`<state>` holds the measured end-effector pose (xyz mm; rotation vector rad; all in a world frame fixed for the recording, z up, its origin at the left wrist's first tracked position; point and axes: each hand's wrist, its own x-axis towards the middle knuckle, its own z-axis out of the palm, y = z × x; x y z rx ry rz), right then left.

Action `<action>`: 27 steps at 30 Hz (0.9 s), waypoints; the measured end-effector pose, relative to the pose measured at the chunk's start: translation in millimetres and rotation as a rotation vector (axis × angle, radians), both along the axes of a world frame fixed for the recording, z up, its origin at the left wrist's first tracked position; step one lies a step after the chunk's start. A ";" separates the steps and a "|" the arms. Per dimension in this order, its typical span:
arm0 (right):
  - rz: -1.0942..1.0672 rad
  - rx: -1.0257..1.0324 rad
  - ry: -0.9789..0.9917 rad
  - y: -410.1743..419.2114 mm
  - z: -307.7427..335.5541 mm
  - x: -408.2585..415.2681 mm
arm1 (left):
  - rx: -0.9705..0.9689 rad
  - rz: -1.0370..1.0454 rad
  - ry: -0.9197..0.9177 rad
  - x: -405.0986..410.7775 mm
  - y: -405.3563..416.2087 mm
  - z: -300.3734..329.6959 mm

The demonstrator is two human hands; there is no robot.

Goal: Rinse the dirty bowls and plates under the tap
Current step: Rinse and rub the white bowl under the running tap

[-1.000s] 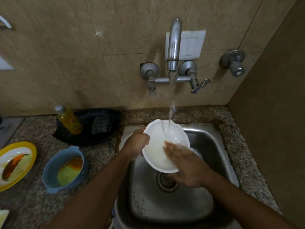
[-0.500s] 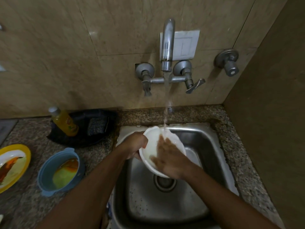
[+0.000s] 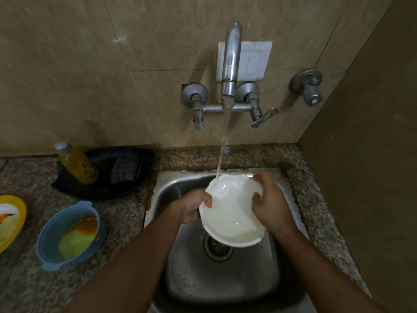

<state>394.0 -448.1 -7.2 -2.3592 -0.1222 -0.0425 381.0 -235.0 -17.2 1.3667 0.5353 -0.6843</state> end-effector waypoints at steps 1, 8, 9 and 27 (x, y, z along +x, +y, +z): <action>-0.043 0.011 -0.011 -1.6 -0.7 3.2 | 0.002 -0.006 -0.009 4.1 0.3 0.6; -0.099 0.239 0.346 -5.1 10.1 33.4 | -0.097 0.123 -0.110 23.4 4.8 11.8; -0.094 0.275 0.316 -0.1 11.8 35.0 | -0.124 0.171 -0.142 22.9 6.4 13.1; -0.149 0.662 0.103 8.2 -26.7 10.2 | 0.629 0.076 -0.507 3.9 4.8 -9.6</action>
